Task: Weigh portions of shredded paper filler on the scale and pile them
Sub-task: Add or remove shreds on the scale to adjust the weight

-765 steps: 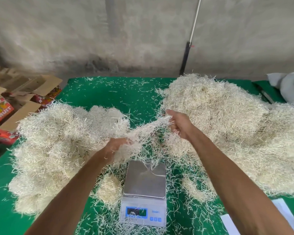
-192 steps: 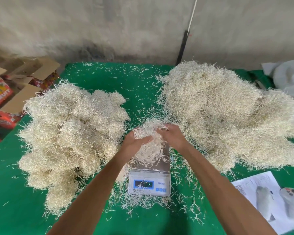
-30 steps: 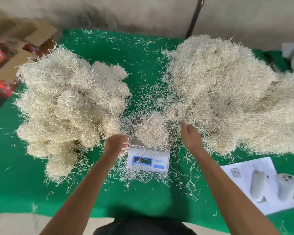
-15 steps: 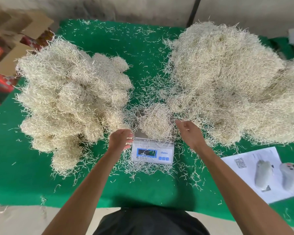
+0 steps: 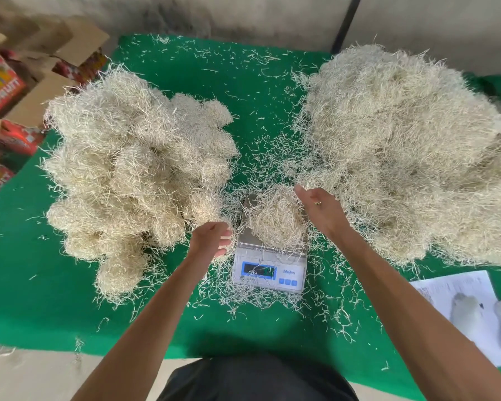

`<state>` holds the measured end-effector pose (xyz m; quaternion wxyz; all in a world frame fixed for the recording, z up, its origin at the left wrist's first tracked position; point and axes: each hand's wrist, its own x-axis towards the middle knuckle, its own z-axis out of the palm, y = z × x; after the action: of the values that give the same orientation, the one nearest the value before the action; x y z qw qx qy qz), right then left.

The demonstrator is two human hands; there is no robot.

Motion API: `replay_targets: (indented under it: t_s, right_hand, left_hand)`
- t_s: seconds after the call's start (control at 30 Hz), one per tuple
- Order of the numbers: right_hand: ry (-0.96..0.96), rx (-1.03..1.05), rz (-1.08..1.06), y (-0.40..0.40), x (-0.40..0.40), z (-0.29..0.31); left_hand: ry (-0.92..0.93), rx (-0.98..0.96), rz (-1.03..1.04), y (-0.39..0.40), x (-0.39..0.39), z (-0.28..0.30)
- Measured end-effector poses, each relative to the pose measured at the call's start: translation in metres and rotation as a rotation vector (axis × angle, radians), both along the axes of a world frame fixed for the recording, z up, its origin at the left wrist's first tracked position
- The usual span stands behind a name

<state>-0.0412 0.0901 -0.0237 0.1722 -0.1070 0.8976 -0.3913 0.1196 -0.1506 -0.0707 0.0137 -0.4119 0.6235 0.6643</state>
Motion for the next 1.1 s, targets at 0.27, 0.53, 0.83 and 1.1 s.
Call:
replay_targets:
  t_s: [0.27, 0.53, 0.83, 1.1]
  right_hand:
    - [-0.059, -0.01, 0.041, -0.034, 0.007, -0.006]
    - [0.138, 0.084, -0.109, 0.016, -0.031, -0.021]
    - [0.022, 0.687, 0.183, 0.056, -0.048, -0.077]
    - [0.088, -0.117, 0.02, 0.023, -0.116, 0.043]
  left_hand:
    - [-0.058, 0.499, -0.238, 0.042, -0.024, 0.011]
    - [-0.194, -0.219, -0.443, 0.04, -0.05, -0.009]
    - [-0.089, -0.697, -0.333, 0.04, -0.103, 0.045]
    - [0.291, -0.51, -0.635, 0.089, -0.171, 0.095]
